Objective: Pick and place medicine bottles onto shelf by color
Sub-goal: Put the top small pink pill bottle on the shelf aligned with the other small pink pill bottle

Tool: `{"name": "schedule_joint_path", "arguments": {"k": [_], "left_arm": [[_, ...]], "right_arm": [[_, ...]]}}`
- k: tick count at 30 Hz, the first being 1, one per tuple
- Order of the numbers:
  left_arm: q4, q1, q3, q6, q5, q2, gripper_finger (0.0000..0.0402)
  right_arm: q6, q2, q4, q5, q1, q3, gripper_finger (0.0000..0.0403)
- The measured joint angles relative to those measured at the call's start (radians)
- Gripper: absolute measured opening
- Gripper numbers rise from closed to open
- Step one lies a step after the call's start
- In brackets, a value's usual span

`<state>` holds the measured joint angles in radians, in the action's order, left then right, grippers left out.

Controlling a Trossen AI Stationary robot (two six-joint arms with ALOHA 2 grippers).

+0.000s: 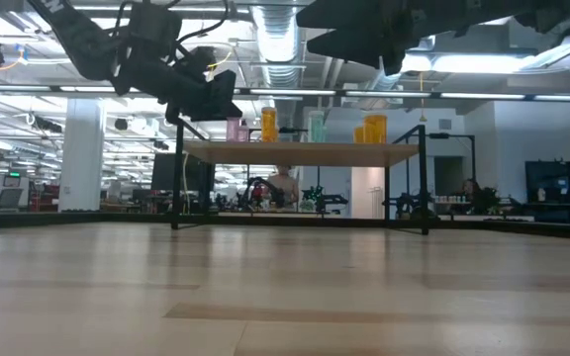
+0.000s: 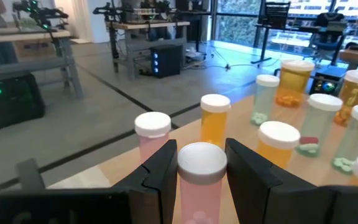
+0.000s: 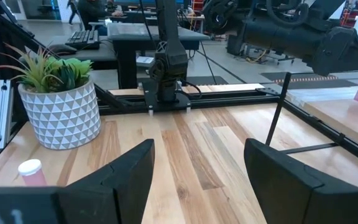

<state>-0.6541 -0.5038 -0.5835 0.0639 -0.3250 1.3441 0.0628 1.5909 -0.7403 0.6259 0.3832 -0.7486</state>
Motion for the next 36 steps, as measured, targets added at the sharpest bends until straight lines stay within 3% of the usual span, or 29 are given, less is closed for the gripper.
{"name": "schedule_joint_path", "arguments": {"k": [17, 36], "left_arm": [[0.004, -0.038, 0.0, 0.035, 0.057, 0.0, 0.01], [0.064, -0.015, -0.063, 0.073, 0.033, 0.0, 0.01]], "right_arm": [[0.016, 0.0, 0.001, -0.002, -0.009, 0.0, 0.027], [0.019, 0.0, 0.002, -0.002, -0.015, 0.0, 0.027]]}}
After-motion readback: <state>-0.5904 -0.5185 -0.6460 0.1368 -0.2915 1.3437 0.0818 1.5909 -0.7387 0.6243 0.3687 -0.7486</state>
